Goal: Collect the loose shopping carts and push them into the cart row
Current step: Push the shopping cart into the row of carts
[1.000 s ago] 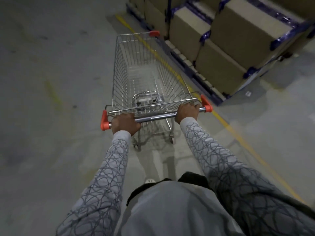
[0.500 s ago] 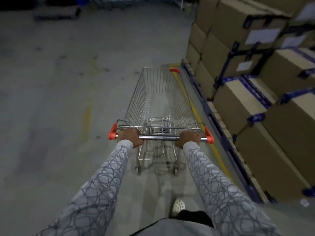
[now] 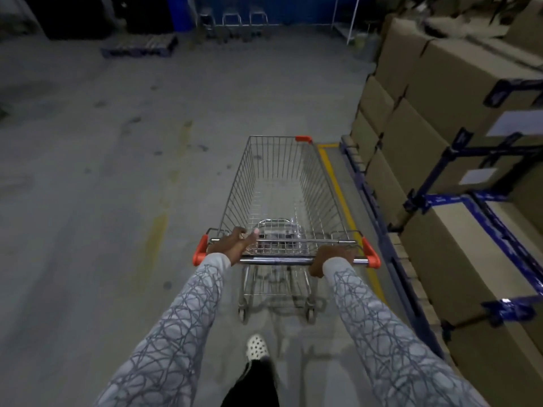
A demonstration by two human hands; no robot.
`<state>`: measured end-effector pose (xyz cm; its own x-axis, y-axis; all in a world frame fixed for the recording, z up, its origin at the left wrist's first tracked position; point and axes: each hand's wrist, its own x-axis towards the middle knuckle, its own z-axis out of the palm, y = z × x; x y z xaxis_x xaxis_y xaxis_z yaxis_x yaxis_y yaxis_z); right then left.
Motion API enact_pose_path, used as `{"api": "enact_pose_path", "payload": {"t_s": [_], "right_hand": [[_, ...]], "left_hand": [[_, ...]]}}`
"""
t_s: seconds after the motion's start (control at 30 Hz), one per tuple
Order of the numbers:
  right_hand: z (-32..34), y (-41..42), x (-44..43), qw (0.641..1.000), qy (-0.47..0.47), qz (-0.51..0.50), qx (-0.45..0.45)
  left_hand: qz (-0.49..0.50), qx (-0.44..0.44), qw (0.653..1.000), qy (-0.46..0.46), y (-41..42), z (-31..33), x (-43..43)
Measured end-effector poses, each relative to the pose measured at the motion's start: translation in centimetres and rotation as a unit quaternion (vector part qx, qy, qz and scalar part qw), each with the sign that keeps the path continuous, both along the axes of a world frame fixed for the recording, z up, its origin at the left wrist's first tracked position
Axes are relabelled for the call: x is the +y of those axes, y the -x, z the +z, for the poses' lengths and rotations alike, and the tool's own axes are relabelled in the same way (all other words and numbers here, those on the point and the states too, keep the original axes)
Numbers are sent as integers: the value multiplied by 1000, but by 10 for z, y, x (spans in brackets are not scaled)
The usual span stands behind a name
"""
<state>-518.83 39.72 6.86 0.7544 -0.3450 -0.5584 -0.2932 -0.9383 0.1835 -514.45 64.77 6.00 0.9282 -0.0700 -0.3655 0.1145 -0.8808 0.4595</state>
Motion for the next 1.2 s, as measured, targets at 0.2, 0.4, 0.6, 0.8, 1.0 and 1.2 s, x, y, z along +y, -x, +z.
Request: {"api": "enact_pose_path", "payload": {"t_s": [0.2,0.4,0.6,0.8,1.0,1.2], "right_hand": [[2,-132,-10,999,-3,-45,-16],[2,-226,-15,994,29,-67,-85],[-1,-353,-32,994,26,-71,-83],[-14,-498,-64,994,21,-55,-89],[-10,-636,-93,996,-4,-29,-79],[-10,-757,-119,998,4,18,-57]], "left_hand": [[-30,17,998,-45,-139,-4,-19],[-90,5,991,-103,-249,-4,-36],[-91,-12,989,-118,-382,-17,-54],[-78,-3,989,-127,-521,-16,-81],[-44,-7,991,-123,-643,-9,-108],[-27,-36,988,-148,-741,-12,-129]]}}
